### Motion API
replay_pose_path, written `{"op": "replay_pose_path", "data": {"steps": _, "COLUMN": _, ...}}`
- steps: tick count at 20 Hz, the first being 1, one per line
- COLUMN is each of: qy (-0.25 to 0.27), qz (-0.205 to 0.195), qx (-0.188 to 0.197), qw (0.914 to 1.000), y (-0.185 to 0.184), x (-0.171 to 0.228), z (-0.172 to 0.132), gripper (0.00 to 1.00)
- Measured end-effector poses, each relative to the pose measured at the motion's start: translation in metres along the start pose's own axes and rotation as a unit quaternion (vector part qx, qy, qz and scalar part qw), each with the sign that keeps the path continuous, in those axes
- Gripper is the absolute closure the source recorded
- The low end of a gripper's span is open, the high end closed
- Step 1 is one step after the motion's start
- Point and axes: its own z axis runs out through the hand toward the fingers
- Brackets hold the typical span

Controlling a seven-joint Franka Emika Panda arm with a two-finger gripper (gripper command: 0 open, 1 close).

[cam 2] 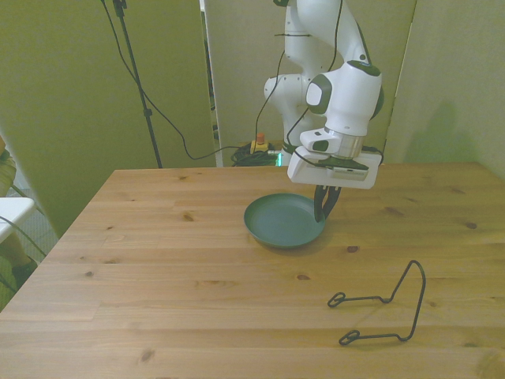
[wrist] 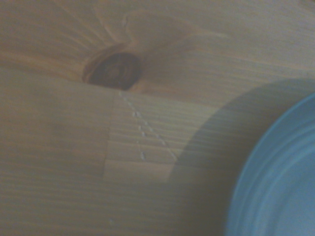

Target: Load the plate

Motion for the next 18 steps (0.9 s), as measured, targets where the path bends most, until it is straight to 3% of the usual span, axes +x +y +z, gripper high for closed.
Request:
{"op": "replay_pose_path", "data": {"steps": 10, "qy": 0.008, "qz": 0.024, "qx": 0.067, "qw": 0.9974, "y": 0.003, "x": 0.052, "z": -0.067, "gripper": 1.00}}
{"op": "replay_pose_path", "data": {"steps": 18, "qy": 0.015, "qz": 0.049, "qx": 0.142, "qw": 0.9886, "y": 0.014, "x": 0.098, "z": -0.121, "gripper": 1.00}}
